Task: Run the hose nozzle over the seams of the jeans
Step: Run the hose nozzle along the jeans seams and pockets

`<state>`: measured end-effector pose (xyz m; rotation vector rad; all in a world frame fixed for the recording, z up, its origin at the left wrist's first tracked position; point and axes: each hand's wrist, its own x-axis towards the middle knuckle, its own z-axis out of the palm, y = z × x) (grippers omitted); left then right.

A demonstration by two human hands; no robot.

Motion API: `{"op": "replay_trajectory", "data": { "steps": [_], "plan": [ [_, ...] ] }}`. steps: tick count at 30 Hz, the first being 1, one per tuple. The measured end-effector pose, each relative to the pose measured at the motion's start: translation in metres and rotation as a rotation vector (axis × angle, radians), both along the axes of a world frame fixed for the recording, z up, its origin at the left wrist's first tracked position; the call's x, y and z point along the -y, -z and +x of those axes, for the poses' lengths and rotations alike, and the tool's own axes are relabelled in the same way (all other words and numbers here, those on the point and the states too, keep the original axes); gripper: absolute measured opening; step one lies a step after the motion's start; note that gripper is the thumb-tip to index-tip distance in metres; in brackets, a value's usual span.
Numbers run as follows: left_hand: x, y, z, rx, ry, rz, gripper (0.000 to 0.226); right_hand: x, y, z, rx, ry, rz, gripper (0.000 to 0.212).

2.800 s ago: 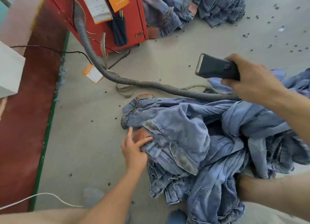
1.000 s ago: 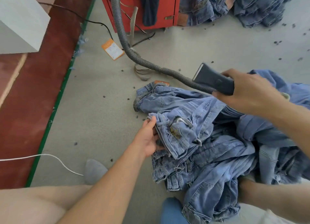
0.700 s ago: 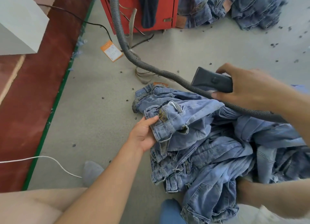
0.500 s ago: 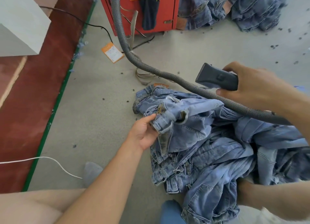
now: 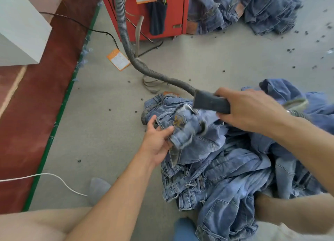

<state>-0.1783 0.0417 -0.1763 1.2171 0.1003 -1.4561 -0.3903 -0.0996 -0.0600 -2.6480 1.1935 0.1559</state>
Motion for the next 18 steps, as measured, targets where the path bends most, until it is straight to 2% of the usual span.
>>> {"op": "replay_trajectory", "data": {
  "steps": [3, 4, 5, 6, 7, 9, 10, 11, 12, 14, 16, 18],
  "plan": [
    [-0.010, -0.003, -0.012, 0.443, 0.267, -0.090, 0.096, 0.019, -0.009, -0.015, 0.158, 0.183, -0.021, 0.038],
    [-0.015, -0.001, -0.020, 0.579, 0.385, -0.122, 0.089, 0.024, -0.014, -0.021, 0.198, 0.223, -0.005, 0.040],
    [-0.021, 0.002, -0.029, 0.634, 0.472, -0.139, 0.078, 0.027, -0.018, -0.025, 0.225, 0.248, 0.005, 0.041],
    [-0.028, 0.004, -0.041, 0.609, 0.509, -0.136, 0.067, 0.028, -0.021, -0.027, 0.239, 0.262, 0.010, 0.043],
    [-0.034, 0.005, -0.051, 0.494, 0.491, -0.115, 0.054, 0.027, -0.023, -0.029, 0.238, 0.272, 0.020, 0.044],
    [-0.045, 0.012, -0.070, 0.067, 0.293, -0.002, 0.028, 0.024, -0.022, -0.030, 0.210, 0.283, 0.049, 0.049],
    [-0.050, 0.019, -0.077, -0.074, 0.186, 0.080, 0.016, 0.023, -0.020, -0.030, 0.174, 0.277, 0.055, 0.051],
    [-0.054, 0.029, -0.084, -0.102, 0.119, 0.180, 0.009, 0.022, -0.016, -0.030, 0.122, 0.258, 0.047, 0.051],
    [-0.058, 0.039, -0.089, -0.049, 0.082, 0.286, 0.006, 0.021, -0.013, -0.030, 0.062, 0.234, 0.026, 0.050],
    [-0.064, 0.047, -0.090, 0.002, 0.012, 0.404, 0.023, 0.020, -0.007, -0.026, -0.048, 0.207, 0.011, 0.043],
    [-0.066, 0.048, -0.085, -0.069, -0.014, 0.410, 0.035, 0.019, -0.001, -0.022, -0.099, 0.203, 0.044, 0.033],
    [-0.063, 0.039, -0.077, -0.133, 0.056, 0.377, 0.024, 0.017, 0.002, -0.019, -0.124, 0.213, 0.060, 0.032]
  ]
}}
